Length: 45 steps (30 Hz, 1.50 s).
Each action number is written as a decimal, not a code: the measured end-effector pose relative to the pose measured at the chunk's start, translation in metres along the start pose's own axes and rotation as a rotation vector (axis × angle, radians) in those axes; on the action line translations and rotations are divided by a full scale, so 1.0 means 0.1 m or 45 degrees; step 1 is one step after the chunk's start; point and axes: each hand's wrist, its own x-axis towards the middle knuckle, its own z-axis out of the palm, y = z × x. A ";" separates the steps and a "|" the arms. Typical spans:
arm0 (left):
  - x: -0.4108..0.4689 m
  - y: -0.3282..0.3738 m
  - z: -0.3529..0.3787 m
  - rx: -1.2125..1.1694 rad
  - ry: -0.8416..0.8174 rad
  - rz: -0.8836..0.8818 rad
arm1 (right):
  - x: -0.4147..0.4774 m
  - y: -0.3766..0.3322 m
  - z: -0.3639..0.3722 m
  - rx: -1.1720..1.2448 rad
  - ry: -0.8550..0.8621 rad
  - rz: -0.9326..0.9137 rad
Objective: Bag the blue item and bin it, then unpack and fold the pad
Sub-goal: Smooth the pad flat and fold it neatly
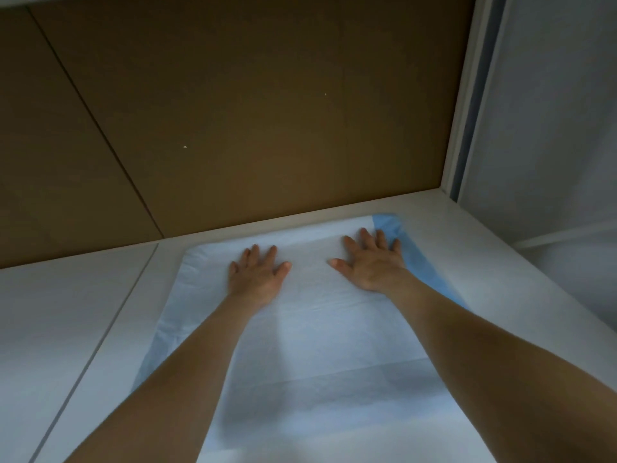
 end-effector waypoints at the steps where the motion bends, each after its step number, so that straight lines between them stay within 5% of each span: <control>1: 0.00 -0.12 -0.01 0.009 0.027 -0.060 | 0.01 -0.02 0.00 0.003 0.007 -0.007; 16: -0.20 -0.77 -0.03 0.195 0.049 -0.249 | -0.12 -0.35 0.09 -0.018 -0.020 0.045; 28: -0.85 -0.54 -0.04 -0.020 -0.020 -0.017 | -0.75 -0.37 0.09 0.013 0.012 0.057; 45: -1.37 -0.68 0.13 -0.026 -0.057 -0.077 | -1.24 -0.28 0.16 0.024 -0.088 0.132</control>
